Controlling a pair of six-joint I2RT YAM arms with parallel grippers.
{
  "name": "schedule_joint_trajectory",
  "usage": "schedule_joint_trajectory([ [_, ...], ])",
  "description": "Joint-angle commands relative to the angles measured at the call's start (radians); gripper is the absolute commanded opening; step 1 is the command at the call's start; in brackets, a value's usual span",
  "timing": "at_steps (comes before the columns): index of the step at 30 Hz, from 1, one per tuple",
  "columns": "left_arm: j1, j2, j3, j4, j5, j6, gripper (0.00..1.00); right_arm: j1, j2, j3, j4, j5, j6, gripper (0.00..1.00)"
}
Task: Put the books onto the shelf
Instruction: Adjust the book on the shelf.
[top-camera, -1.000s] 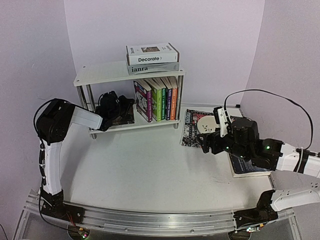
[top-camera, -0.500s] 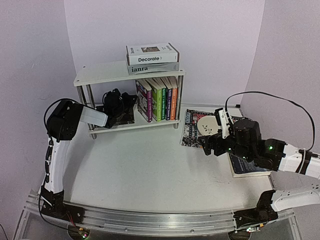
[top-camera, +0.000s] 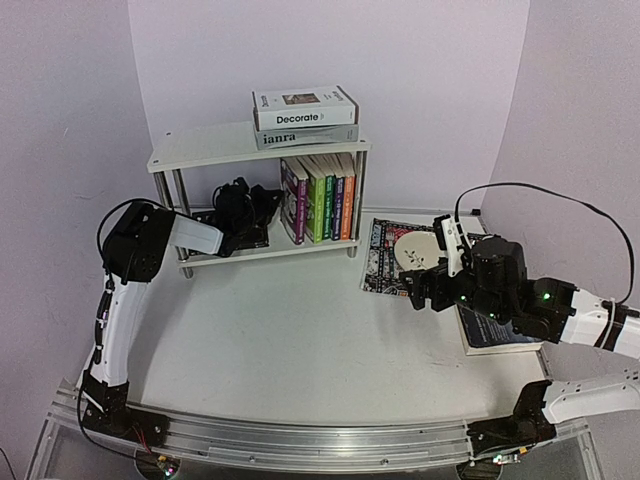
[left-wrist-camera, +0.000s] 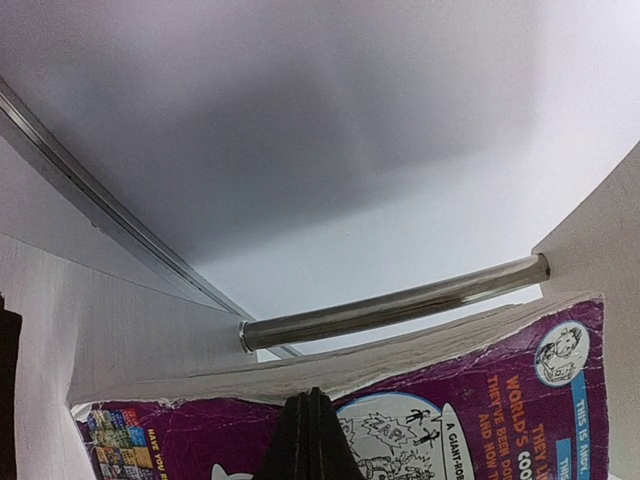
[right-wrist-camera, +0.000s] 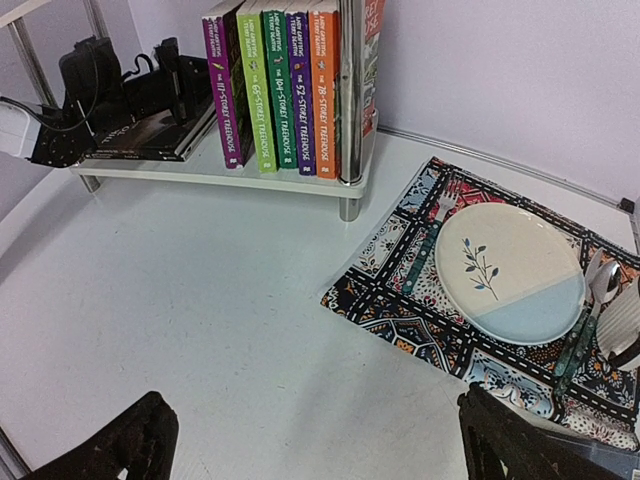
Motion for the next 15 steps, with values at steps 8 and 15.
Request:
schedule_joint_trajectory([
  [8,-0.029,0.037,0.074,0.050,0.016,-0.027,0.00,-0.004,-0.027,-0.012,-0.001,0.028,0.012,0.98],
  [15,-0.030,0.006,0.008,0.050,-0.033,-0.027,0.00,-0.004,-0.022,-0.008,-0.002,0.025,0.015,0.98],
])
